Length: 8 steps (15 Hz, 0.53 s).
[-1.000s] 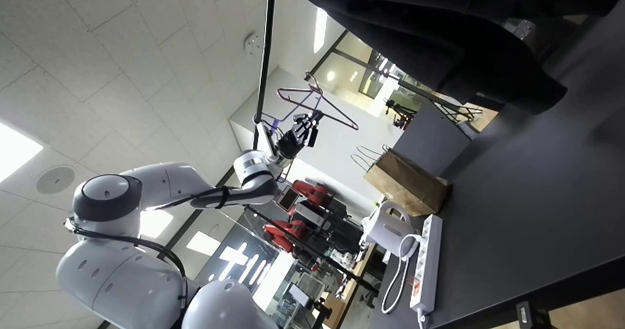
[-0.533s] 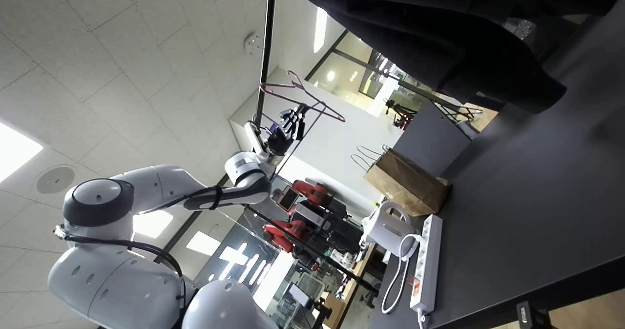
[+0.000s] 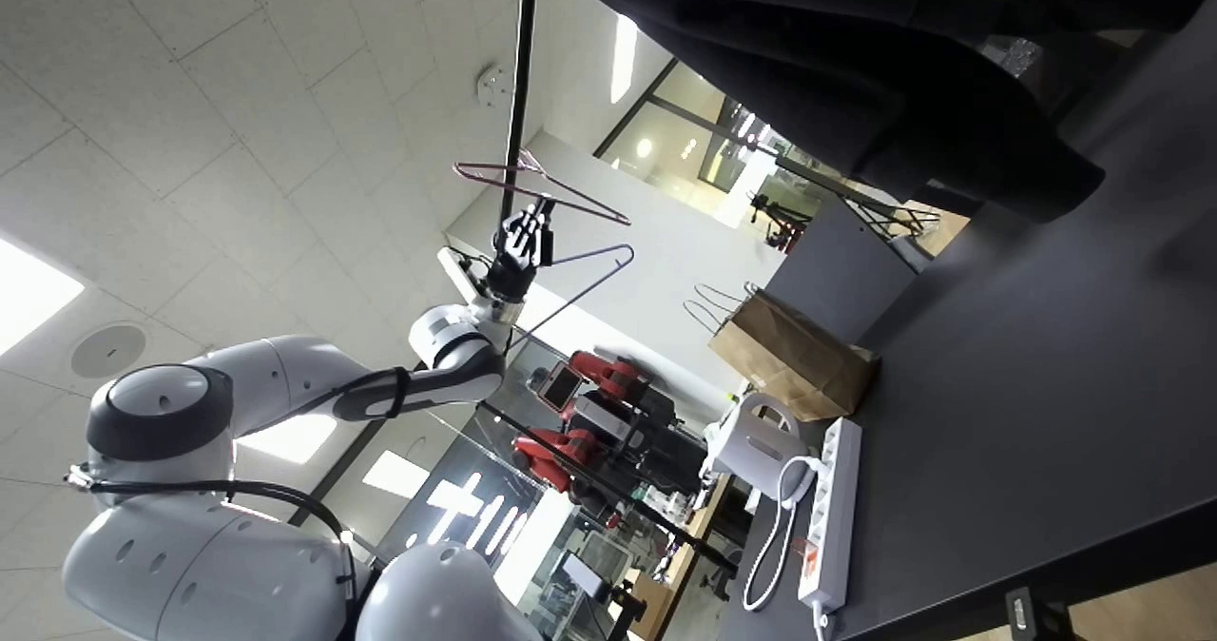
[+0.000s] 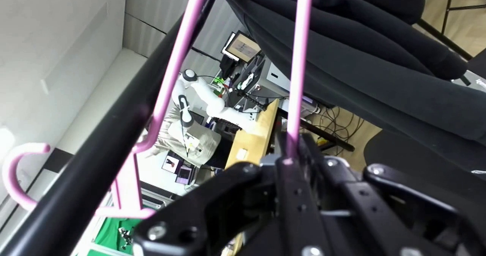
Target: Hang the pink coat hanger on the rod
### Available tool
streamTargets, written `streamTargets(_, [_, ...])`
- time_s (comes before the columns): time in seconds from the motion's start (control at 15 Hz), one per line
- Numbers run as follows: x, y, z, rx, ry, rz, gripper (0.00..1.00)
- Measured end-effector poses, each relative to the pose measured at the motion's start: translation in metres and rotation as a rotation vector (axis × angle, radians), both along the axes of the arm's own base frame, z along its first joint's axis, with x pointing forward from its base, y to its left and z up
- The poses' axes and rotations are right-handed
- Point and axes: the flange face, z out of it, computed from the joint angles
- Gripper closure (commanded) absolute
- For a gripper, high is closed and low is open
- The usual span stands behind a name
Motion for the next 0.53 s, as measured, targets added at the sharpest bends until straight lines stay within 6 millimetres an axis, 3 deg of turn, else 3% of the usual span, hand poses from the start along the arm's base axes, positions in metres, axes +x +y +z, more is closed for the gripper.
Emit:
streamTargets(0.2, [-0.014, 0.003, 0.001, 0.027, -0.099, -0.017, 0.98])
streamTargets(0.53, [-0.025, 0.004, -0.025, 0.105, -0.284, -0.046, 0.98])
